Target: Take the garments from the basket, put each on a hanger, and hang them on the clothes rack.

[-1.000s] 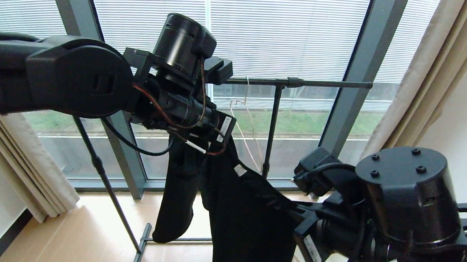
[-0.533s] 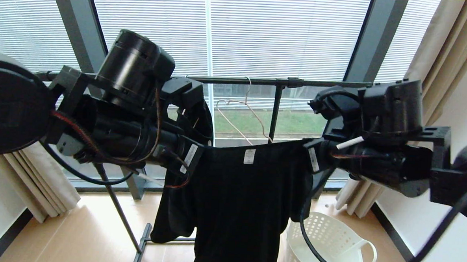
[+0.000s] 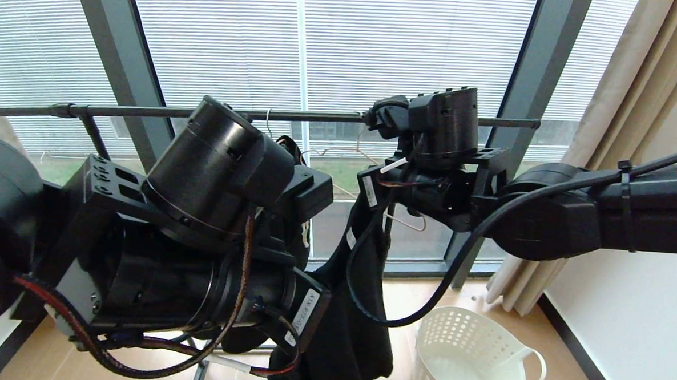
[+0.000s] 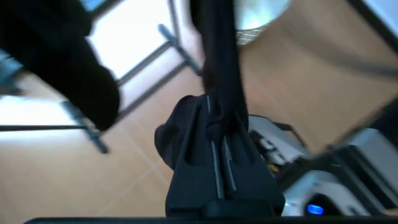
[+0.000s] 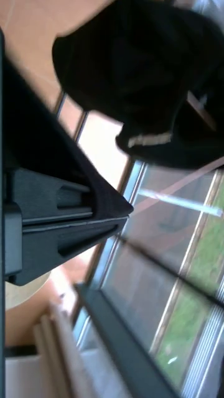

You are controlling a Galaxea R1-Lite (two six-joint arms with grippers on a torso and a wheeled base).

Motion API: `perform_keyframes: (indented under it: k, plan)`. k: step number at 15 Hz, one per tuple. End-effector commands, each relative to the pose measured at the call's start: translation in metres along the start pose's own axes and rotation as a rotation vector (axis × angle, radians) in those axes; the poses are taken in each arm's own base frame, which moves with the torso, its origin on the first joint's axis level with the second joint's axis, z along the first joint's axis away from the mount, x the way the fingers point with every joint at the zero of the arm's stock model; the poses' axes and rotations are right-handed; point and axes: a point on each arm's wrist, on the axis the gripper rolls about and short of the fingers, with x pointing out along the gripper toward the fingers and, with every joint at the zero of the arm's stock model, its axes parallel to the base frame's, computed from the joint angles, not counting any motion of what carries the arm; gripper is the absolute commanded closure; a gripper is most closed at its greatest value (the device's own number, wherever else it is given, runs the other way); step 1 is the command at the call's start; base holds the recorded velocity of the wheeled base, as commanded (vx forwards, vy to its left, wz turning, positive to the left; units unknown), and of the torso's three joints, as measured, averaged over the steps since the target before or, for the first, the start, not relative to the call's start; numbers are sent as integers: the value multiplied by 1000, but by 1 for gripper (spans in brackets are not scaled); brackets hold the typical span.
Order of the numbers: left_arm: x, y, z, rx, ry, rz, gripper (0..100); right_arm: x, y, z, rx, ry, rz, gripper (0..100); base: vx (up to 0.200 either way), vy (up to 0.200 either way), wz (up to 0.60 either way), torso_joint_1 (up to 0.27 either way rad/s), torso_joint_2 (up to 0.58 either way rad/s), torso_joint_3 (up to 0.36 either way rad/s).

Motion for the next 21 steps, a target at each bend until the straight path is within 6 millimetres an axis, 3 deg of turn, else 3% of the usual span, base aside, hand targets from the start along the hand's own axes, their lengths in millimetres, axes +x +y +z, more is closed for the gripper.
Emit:
perform_keyframes:
  k: [1, 3, 8, 10, 13, 17, 21]
  plan:
    - [12, -22, 6, -5, 12, -45, 100, 12, 26, -5, -17, 1, 42, 100, 0, 0, 0, 0, 0, 0]
    - [15, -30, 11, -34, 6, -63, 100, 9, 38, -4, -22, -7, 68, 100, 0, 0, 0, 0, 0, 0]
    - [15, -30, 11, -72, 20, -108, 100, 7, 37, -7, -9, 5, 69, 100, 0, 0, 0, 0, 0, 0]
    - [8, -20, 8, -91, 11, -92, 100, 1, 27, -6, 7, 8, 56, 100, 0, 0, 0, 0, 0, 0]
    - [-4, 9, -4, -147, 8, -28, 100, -11, -6, -6, 31, 20, 1, 100, 0, 0, 0, 0, 0, 0]
    - [-1, 54, -13, -227, -9, 89, 100, -64, -41, -9, 36, 30, -29, 100, 0, 0, 0, 0, 0, 0]
    - [8, 83, 1, -241, -106, 159, 100, -107, -56, -34, 11, 74, -28, 100, 0, 0, 0, 0, 0, 0]
